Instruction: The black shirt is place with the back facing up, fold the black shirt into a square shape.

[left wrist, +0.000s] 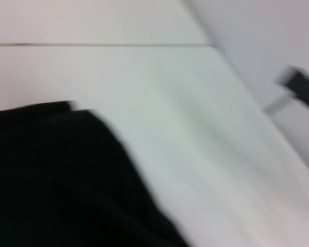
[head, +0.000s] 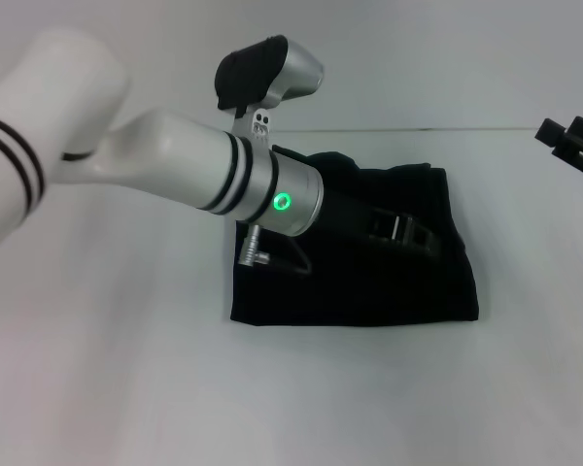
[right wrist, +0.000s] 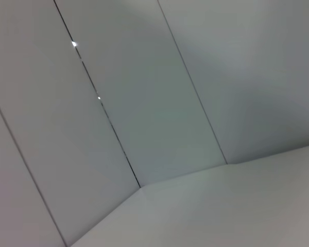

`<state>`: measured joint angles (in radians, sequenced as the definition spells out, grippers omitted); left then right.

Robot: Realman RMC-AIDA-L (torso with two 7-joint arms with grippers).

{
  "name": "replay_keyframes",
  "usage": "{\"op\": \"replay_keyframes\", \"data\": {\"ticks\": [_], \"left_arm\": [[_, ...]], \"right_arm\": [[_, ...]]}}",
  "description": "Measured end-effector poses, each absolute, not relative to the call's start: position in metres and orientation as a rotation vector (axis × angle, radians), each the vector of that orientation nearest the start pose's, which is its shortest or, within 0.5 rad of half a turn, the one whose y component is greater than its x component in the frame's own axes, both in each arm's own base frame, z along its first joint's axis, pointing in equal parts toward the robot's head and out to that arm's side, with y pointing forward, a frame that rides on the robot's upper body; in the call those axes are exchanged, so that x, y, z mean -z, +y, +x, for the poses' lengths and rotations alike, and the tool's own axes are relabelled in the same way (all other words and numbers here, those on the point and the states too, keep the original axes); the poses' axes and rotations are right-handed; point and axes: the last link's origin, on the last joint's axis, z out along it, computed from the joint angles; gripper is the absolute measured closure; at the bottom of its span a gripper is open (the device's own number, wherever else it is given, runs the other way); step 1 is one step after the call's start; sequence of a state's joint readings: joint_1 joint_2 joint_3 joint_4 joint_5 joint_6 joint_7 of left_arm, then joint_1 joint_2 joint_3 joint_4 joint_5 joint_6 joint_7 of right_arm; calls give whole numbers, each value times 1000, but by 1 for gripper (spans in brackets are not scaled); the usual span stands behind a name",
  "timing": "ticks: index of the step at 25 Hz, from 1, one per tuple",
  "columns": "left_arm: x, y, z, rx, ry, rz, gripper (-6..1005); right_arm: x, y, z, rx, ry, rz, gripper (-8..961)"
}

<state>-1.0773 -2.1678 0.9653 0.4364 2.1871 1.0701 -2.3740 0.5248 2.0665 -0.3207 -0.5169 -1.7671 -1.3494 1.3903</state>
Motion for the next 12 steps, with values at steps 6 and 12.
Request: {"op": "replay_keyframes", "data": {"ticks": [6,12], "left_arm": [[65,393,-111,337,-1198,-2904,729],[-6,402,-183,683,-1634,-2470,455]], "right_arm": [[-59,363,307,-1024,948,-2013,222],[-61,376,299,-931,1121,-2137,243]]}}
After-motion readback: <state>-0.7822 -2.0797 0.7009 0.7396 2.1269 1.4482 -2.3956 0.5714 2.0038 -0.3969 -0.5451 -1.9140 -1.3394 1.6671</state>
